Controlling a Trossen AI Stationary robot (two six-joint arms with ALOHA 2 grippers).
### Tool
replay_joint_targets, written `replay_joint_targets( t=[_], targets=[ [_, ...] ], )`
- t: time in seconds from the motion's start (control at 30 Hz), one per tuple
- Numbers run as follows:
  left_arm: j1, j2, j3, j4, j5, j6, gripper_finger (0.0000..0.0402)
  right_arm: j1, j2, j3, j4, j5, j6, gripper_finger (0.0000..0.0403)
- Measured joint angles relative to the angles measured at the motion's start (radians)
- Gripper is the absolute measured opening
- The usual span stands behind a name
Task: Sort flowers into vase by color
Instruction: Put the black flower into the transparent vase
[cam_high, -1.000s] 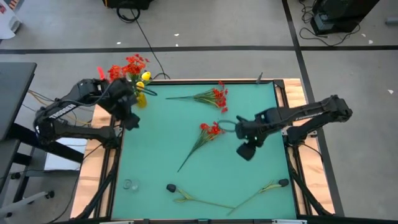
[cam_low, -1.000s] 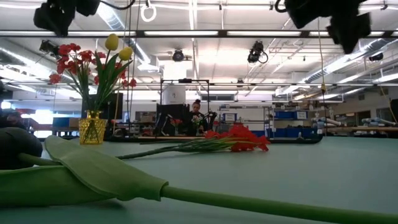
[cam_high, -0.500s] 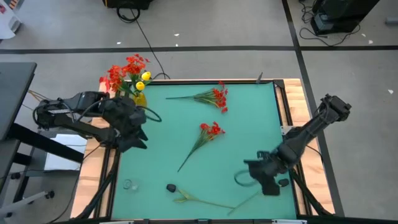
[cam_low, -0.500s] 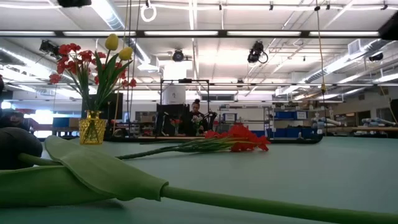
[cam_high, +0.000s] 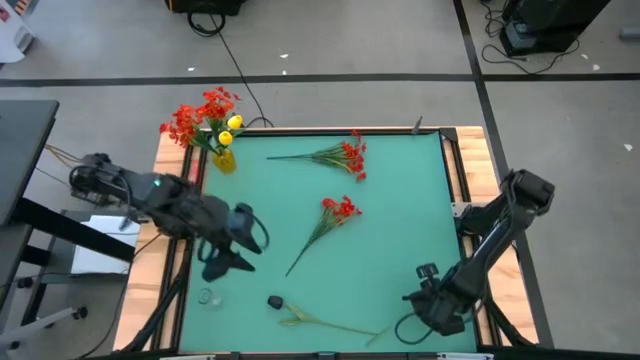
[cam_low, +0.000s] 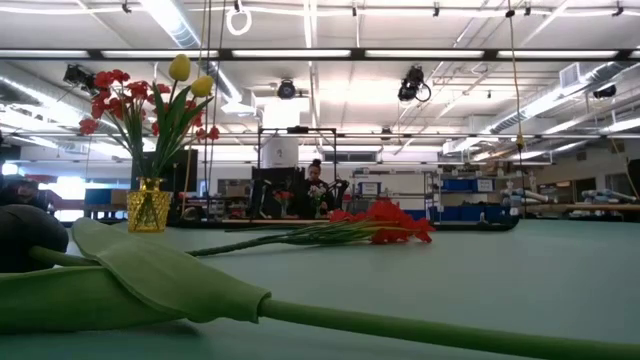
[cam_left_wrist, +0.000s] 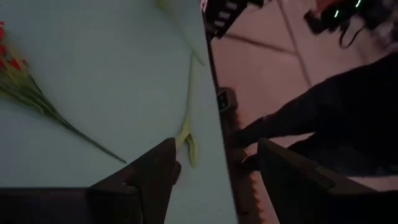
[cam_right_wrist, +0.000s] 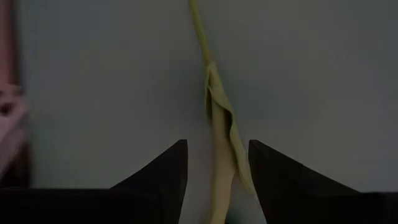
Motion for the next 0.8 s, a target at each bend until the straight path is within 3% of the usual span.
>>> replay_joint_targets(
  t=[0.3,0.6,0.8],
  targets=[
    [-0.046,0.157,0.0,0.006,-0.052,0.006,0.0231,0.013,0.132,0.011,0.053,0.027,0.057,0.0152],
    [-0.046,0.249,0.0,0.026,-0.162,0.053,0.0231,-0.052,0.067,0.002,0.105,-0.114,0.443,0.0016],
    [-0.045,0.288,-0.001,0.119,-0.315,0.185,0.0231,-0.172,-0.055,0.003,0.276,-0.21,0.743,0.0038]
  ],
)
